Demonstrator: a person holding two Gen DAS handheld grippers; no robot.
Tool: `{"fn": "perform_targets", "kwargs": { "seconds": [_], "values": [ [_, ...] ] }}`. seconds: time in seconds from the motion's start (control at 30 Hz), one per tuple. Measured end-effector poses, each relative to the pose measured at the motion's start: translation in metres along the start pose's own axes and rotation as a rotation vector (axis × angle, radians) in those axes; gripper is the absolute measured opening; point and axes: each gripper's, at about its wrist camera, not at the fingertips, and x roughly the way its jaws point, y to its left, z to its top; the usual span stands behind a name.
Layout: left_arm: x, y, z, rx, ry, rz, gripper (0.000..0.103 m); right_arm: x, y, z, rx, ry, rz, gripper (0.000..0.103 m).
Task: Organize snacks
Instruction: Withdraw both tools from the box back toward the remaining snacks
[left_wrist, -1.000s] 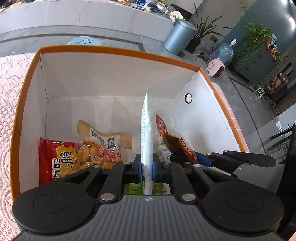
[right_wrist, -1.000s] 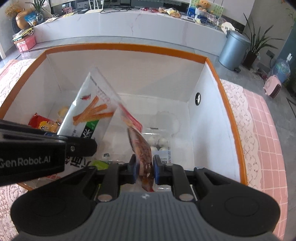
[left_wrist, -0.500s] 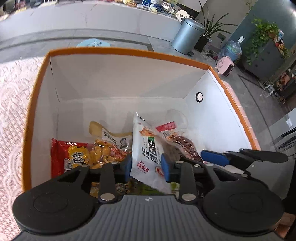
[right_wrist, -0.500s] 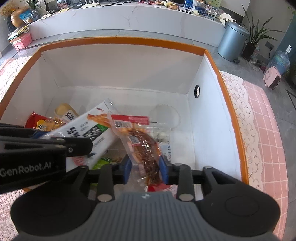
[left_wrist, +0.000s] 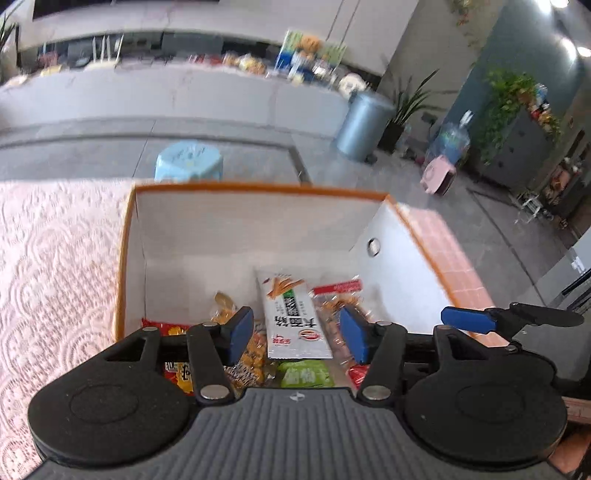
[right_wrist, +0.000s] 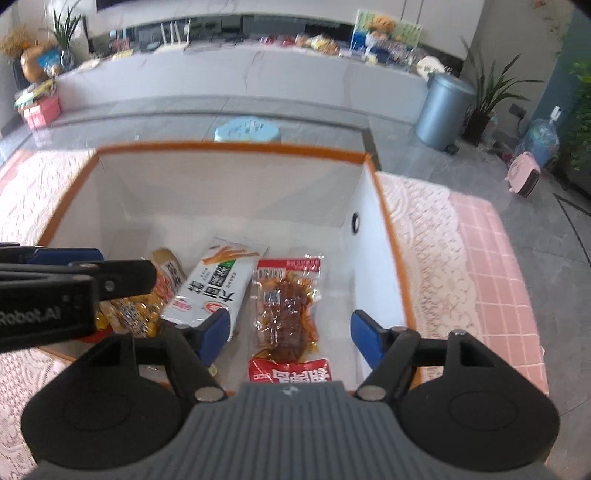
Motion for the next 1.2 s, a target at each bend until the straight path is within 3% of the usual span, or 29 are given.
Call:
{"fn": "perform_targets", "kwargs": {
  "seconds": [0.23, 0.3, 0.6, 0.77, 0.97, 1.2],
  "values": [
    [-0.045, -0.022, -0.011, 0.082, -0.1, -0.019, 0.064, -0.048, -0.007, -0.023, 0.06, -0.137, -0.001, 0.074],
    [-0.053, -0.029, -0.013, 0.1, -0.1, -0.019, 0.064, -0.063, -0.009, -0.035, 0.089, -0.174, 0.011, 0.08],
    [-0.085, -0.05, -0.038, 0.111, -0.098, -0.032, 0.064, -0.11, -0.007, -0.088, 0.122, -0.279, 0.027, 0.084],
    [-0.092, -0.048, -0.061, 0.07, -0.08, -0.04, 0.064, -0.118, -0.009, -0.121, 0.135, -0.263, 0.039, 0.084],
    [-0.073, -0.042, -0.089, 0.036, 0.012, -0.042, 0.064, -0.111, -0.015, -0.154, 0.149, -0.208, 0.037, 0.084],
    [-0.053, -0.028, -0.118, 0.017, 0.053, -0.054, 0.064, -0.094, -0.013, -0.178, 0.068, -0.152, 0.028, 0.084]
  ]
}}
